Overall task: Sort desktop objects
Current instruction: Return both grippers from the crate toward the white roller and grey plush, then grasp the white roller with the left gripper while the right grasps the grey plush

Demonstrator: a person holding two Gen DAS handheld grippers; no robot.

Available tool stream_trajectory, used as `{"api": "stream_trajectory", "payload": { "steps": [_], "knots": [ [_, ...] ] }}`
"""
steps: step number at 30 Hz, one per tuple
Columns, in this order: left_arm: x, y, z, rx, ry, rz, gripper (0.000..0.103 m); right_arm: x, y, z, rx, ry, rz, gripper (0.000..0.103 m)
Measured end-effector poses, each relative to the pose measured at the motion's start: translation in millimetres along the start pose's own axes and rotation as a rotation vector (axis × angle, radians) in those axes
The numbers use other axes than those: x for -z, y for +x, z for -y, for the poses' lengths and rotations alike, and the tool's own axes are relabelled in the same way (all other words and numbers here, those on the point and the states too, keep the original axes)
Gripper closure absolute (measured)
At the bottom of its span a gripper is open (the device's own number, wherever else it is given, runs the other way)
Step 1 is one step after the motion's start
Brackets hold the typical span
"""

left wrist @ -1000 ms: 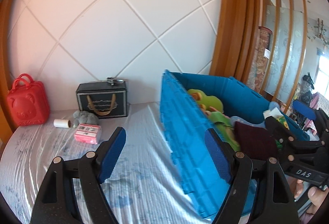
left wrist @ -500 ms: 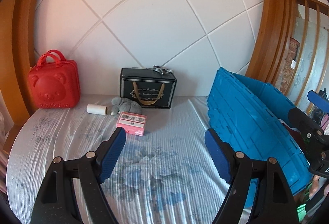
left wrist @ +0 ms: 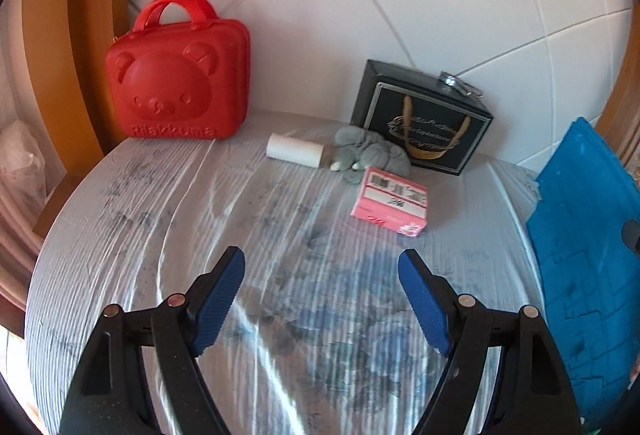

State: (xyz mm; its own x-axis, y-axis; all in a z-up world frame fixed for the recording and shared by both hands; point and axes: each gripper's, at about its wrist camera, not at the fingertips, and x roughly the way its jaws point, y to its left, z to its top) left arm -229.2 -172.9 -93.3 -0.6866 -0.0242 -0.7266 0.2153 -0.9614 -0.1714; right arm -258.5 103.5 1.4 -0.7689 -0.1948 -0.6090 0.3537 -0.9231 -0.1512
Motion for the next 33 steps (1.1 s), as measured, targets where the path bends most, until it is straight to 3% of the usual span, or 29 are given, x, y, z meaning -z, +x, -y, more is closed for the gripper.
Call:
{"api": "stream_trajectory", "payload": {
  "steps": [5, 10, 19, 23, 27, 33],
  "knots": [
    [-22, 69, -33, -0.068, -0.037, -0.066, 0.024, -7, 92, -3, -0.066, 0.069, -0.109, 0.0],
    [-59, 140, -43, -0.101, -0.039, -0.103, 0.024, -16, 176, -10, -0.086, 0.061, -0.179, 0.0],
    [-117, 264, -4, -0.089, 0.064, -0.107, 0.024, -42, 301, -20, -0.13, 0.032, -0.227, 0.0],
    [-121, 314, 14, -0.115, 0.124, -0.177, 0.024, -50, 336, -27, -0.17, 0.031, -0.247, 0.0],
    [-112, 329, 11, -0.205, 0.182, -0.186, 0.024, -57, 366, -45, -0.197, -0.002, -0.267, 0.0],
    [-83, 316, -42, -0.219, 0.145, -0.219, 0.022, -52, 414, -77, -0.262, -0.025, -0.355, 0.0]
  ]
}}
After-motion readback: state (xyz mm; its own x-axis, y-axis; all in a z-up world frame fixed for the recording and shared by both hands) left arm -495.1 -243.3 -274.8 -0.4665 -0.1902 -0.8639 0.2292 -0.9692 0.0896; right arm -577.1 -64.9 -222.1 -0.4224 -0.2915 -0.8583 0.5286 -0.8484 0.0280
